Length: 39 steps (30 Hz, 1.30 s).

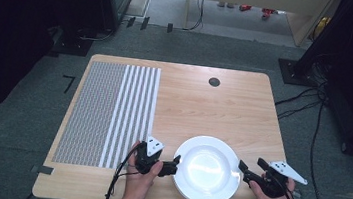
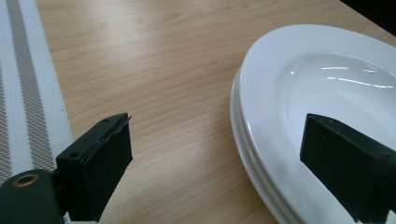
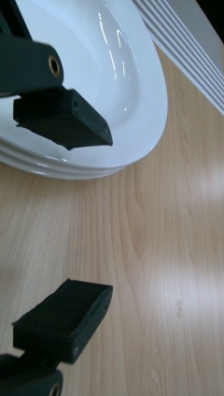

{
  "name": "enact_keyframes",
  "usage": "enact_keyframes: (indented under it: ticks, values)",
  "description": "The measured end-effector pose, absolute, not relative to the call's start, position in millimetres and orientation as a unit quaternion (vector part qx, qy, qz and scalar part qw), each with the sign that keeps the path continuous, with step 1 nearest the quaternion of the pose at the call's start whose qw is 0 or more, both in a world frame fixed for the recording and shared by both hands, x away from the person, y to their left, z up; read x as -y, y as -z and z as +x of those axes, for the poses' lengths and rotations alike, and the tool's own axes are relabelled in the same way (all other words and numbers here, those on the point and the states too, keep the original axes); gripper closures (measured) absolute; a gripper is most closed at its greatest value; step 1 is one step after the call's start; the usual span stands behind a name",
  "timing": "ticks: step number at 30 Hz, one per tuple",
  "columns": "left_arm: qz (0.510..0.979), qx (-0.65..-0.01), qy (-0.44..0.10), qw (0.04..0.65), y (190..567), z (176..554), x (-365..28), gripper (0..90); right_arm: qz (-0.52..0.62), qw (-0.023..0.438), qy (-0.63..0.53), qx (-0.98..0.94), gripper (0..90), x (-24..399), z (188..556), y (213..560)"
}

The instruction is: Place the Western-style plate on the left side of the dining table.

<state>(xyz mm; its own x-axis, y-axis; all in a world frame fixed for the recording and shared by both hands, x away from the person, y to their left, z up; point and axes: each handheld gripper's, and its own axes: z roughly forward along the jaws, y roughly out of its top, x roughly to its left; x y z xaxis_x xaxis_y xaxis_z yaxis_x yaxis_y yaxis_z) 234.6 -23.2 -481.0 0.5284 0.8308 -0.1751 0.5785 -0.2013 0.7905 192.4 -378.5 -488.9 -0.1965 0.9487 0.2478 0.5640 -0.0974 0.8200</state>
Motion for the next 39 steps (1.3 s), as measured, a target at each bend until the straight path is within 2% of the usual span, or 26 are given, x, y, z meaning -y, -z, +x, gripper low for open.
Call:
enact_keyframes:
  ticks: [6,8,10,11,12,15,18,19,21,25,28,31,39]
  values:
    - [0.763,-0.455,-0.129,0.441,482,232,29,9.1,0.594,0.210,-0.451,-0.633,37.2,374,192,489]
    - [0.761,-0.455,-0.124,0.445,482,231,31,9.1,0.592,0.189,-0.460,-0.634,44.9,375,193,490]
    - [0.762,-0.456,-0.119,0.443,482,231,32,11.2,0.587,0.149,-0.483,-0.632,51.9,377,195,492]
    - [0.762,-0.459,-0.116,0.442,483,231,33,11.2,0.587,0.149,-0.483,-0.632,51.9,377,195,492]
    - [0.762,-0.459,-0.114,0.442,484,231,33,14.0,0.584,0.154,-0.476,-0.639,57.3,375,194,492]
    - [0.765,-0.459,-0.105,0.439,487,230,35,15.1,0.587,0.158,-0.476,-0.636,59.3,374,193,492]
    - [0.766,-0.460,-0.100,0.439,489,228,35,23.7,0.584,0.163,-0.478,-0.635,60.8,372,193,494]
    - [0.766,-0.460,-0.101,0.438,490,228,35,23.7,0.584,0.163,-0.478,-0.635,60.8,372,193,494]
    - [0.767,-0.461,-0.101,0.436,491,227,36,25.4,0.588,0.147,-0.473,-0.639,60.2,372,194,495]
    - [0.768,-0.456,-0.102,0.438,492,224,37,36.5,0.594,0.133,-0.475,-0.636,61.6,373,194,494]
    - [0.770,-0.451,-0.097,0.441,492,223,38,43.4,0.591,0.099,-0.495,-0.628,66.3,376,194,495]
    - [0.770,-0.450,-0.089,0.444,492,222,38,49.4,0.598,0.107,-0.492,-0.624,71.4,377,193,496]
    - [0.766,-0.449,-0.088,0.452,493,221,36,51.7,0.590,0.120,-0.489,-0.631,71.3,371,190,494]
